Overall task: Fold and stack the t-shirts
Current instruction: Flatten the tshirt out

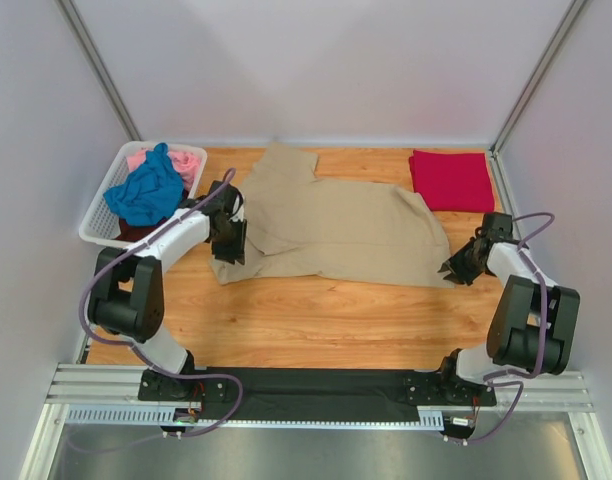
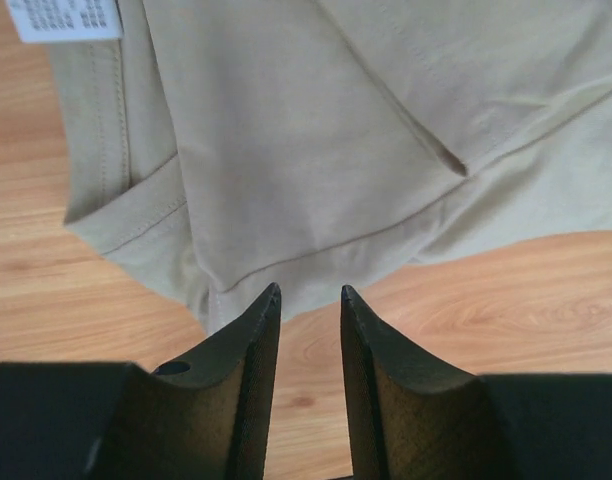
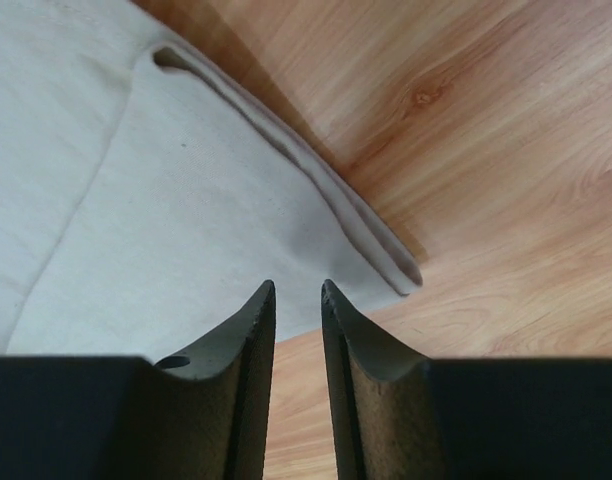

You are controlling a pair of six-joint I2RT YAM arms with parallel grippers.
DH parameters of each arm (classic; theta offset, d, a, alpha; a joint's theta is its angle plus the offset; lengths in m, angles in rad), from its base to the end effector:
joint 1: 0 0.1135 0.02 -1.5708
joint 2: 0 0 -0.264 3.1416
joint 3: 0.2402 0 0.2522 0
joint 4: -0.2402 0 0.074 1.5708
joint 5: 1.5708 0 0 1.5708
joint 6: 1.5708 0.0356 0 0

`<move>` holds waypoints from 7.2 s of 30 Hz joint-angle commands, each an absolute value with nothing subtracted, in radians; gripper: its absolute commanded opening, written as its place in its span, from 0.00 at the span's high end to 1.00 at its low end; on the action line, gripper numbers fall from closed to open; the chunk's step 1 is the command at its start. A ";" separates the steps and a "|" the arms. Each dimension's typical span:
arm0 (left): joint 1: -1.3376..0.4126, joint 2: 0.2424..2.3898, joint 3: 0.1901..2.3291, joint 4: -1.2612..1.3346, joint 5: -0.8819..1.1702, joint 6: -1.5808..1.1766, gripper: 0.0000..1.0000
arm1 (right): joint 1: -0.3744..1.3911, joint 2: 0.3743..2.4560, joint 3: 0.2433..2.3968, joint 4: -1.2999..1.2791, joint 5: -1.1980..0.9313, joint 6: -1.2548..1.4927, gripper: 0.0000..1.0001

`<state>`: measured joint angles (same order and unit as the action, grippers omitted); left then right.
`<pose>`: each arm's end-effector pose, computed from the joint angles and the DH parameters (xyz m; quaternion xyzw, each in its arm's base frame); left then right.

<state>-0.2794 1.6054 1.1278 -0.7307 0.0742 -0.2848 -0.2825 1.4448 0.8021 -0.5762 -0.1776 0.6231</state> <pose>0.3002 -0.0889 0.2156 0.0040 0.9830 -0.0852 0.1629 0.2480 -0.0655 0.1743 0.4151 0.8886 0.1156 0.1570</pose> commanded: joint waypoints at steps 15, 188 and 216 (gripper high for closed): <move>-0.281 1.805 1.180 -0.827 -0.391 -0.405 0.63 | -0.281 1.478 0.784 -0.607 0.094 0.535 0.77; -0.489 1.781 1.409 -0.735 -0.322 -0.587 0.38 | -0.054 1.492 0.899 -0.561 -0.109 0.589 0.76; -0.368 1.664 0.917 -0.857 -0.296 -0.867 0.40 | -0.067 1.396 0.703 -0.695 0.118 0.699 0.77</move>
